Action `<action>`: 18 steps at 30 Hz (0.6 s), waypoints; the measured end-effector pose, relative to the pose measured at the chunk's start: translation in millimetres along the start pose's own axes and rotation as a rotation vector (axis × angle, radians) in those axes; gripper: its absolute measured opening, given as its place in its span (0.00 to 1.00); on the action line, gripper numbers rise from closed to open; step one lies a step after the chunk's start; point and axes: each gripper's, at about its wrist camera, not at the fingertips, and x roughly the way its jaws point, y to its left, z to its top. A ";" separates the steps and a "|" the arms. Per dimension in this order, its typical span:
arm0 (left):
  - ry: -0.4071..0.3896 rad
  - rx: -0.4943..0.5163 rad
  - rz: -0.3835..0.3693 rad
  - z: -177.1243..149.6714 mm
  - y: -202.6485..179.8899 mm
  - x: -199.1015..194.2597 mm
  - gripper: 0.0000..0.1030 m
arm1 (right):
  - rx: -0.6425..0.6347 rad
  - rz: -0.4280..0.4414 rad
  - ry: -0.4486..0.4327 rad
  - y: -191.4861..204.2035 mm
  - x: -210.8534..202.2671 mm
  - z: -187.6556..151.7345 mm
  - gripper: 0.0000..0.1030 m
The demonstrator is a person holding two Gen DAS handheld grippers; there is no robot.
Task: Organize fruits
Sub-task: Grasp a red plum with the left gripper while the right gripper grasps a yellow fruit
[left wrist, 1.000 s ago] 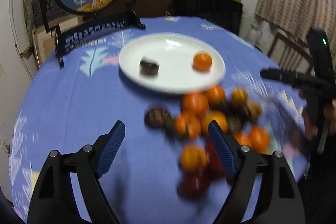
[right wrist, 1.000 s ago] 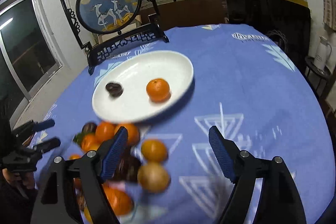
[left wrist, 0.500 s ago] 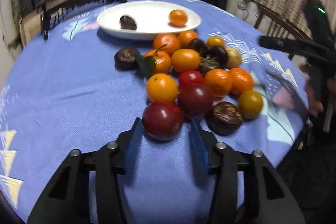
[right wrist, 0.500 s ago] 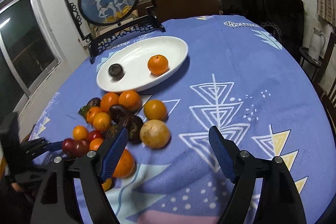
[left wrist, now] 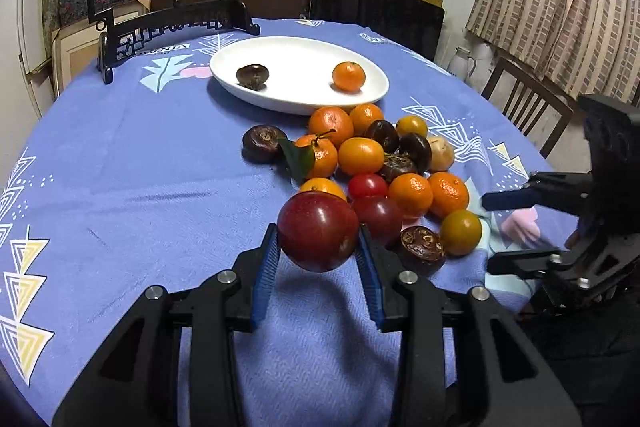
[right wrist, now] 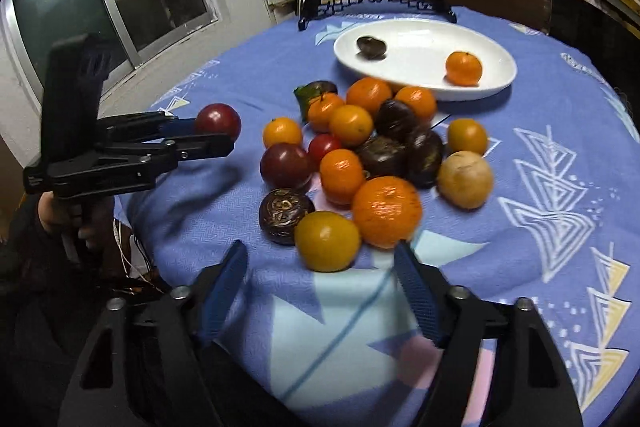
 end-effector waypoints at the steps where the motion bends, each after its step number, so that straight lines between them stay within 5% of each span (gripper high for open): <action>1: 0.003 -0.001 -0.001 -0.8 0.3 -0.3 0.36 | 0.007 0.007 0.006 0.5 3.5 0.2 0.55; 8: 0.014 -0.017 0.003 -4.4 5.6 1.9 0.36 | 0.074 0.038 0.012 -8.5 22.7 2.6 0.37; 18: -0.019 -0.011 -0.006 10.2 2.5 -1.3 0.36 | 0.070 0.101 -0.088 -15.5 -15.6 10.9 0.37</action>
